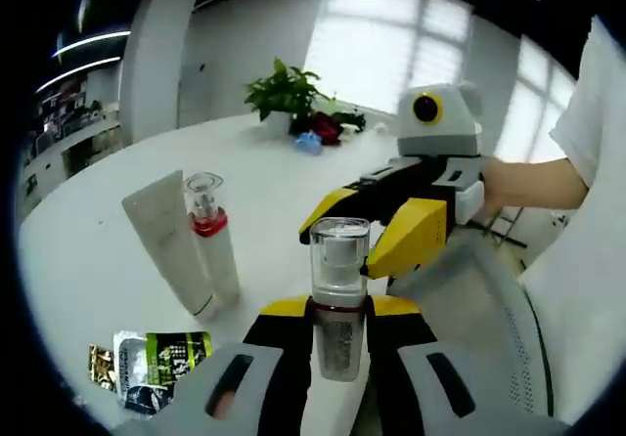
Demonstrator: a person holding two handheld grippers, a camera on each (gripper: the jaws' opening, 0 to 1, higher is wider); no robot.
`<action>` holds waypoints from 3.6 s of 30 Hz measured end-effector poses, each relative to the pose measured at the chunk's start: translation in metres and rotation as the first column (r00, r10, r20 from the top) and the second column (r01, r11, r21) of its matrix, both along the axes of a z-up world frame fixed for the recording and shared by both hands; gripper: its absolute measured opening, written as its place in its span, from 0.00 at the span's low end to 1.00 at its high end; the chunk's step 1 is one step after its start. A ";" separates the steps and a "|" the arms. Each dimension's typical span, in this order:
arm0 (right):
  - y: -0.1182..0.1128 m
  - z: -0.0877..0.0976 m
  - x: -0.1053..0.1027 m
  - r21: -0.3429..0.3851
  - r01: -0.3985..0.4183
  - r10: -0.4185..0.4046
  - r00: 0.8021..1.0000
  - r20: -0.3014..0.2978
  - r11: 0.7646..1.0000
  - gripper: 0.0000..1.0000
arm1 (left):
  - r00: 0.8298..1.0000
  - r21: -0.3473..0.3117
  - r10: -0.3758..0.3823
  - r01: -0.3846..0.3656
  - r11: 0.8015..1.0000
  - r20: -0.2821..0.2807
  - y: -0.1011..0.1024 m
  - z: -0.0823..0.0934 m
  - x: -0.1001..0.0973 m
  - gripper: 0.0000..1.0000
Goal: Arrange the skincare products in the storage area until every visible bottle or jar stands upright without overlapping.
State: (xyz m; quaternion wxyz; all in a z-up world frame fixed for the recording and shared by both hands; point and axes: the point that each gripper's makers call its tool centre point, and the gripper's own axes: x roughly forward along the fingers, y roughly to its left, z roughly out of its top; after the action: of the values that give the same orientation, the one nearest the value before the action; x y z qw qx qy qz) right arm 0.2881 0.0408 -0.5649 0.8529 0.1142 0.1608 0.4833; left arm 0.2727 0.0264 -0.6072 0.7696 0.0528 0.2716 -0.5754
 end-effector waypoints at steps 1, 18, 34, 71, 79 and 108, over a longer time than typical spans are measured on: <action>0.001 -0.001 0.000 -0.001 0.000 0.000 1.000 0.002 1.000 0.23 | 1.000 0.001 0.005 -0.005 1.000 -0.001 0.000 -0.001 0.001 0.17; -0.005 -0.015 0.015 -0.210 0.095 -0.074 0.992 0.106 0.973 0.21 | 0.995 0.026 -0.004 0.002 1.000 0.096 -0.006 -0.017 0.018 0.18; -0.005 -0.034 0.022 -0.298 0.113 -0.069 0.986 0.154 0.948 0.21 | 0.989 0.118 -0.038 0.021 0.993 0.144 -0.008 -0.054 0.028 0.18; -0.020 -0.074 0.066 -0.431 0.174 -0.105 0.978 0.178 0.886 0.21 | 0.990 0.167 -0.036 0.013 0.986 0.133 -0.023 -0.093 0.075 0.18; -0.022 -0.073 0.076 -0.428 0.195 -0.122 0.974 0.191 0.882 0.21 | 0.990 0.173 -0.034 0.010 0.985 0.137 -0.025 -0.093 0.084 0.18; -0.029 -0.073 0.087 -0.394 0.216 -0.151 0.970 0.191 0.893 0.22 | 0.988 0.181 -0.050 0.024 0.983 0.144 -0.032 -0.097 0.097 0.18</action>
State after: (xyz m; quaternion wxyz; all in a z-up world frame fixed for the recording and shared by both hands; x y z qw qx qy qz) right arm 0.3748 0.0121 -0.6379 0.9095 -0.0914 0.1806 0.3631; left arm 0.3694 -0.0052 -0.7041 0.7690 0.1693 0.2631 -0.5574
